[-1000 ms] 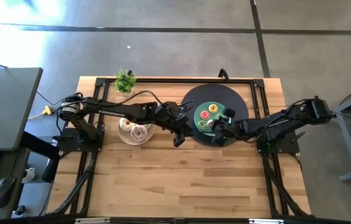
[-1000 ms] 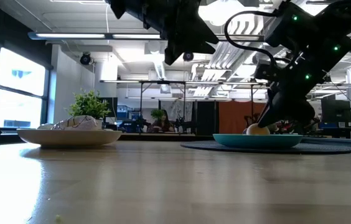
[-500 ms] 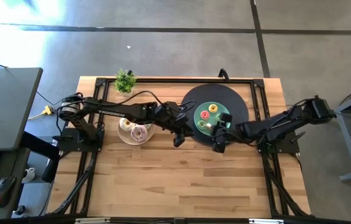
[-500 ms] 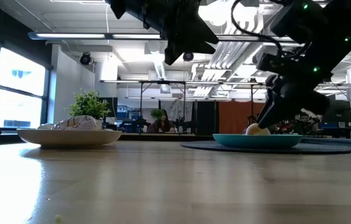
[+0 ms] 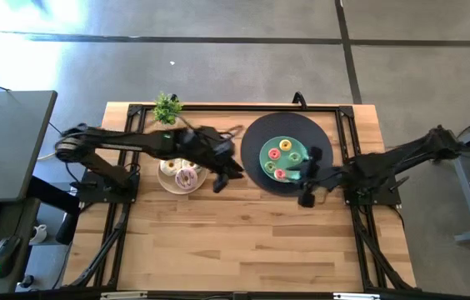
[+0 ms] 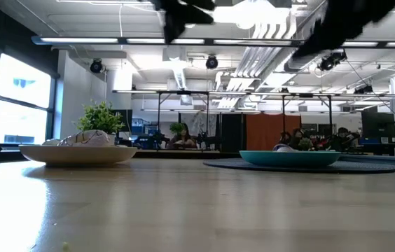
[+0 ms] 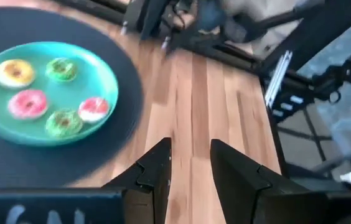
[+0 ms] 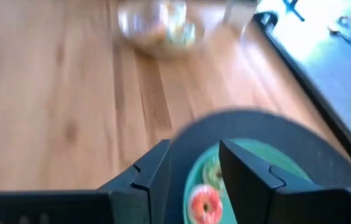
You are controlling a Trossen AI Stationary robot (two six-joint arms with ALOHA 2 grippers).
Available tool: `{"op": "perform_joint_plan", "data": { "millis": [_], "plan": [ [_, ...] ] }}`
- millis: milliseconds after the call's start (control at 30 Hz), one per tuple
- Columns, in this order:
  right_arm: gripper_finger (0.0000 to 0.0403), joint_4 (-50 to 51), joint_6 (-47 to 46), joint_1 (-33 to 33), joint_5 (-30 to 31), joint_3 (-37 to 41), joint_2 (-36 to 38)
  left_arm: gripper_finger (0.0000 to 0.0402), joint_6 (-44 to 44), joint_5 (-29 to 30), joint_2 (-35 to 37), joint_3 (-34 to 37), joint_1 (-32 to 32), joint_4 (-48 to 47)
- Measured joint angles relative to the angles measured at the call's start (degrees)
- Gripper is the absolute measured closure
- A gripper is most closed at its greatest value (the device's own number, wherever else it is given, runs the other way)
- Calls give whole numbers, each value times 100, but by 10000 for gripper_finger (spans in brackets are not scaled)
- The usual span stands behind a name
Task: Pick & Place donuts
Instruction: Return to Home Position
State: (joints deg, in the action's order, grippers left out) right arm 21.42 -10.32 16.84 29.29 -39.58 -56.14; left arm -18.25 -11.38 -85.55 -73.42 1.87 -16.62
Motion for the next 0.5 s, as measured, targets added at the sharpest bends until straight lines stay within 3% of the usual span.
{"op": "perform_joint_plan", "data": {
  "millis": [233, 500],
  "plan": [
    [269, 736, 160, 257, -11, -368, 1324, 291, 522, 826, 1458, 0, -2, -1418],
    [275, 481, 19, 426, 229, 698, 2869, 291, 645, 1532, 2337, 7, -10, -2908]
  ]
}}
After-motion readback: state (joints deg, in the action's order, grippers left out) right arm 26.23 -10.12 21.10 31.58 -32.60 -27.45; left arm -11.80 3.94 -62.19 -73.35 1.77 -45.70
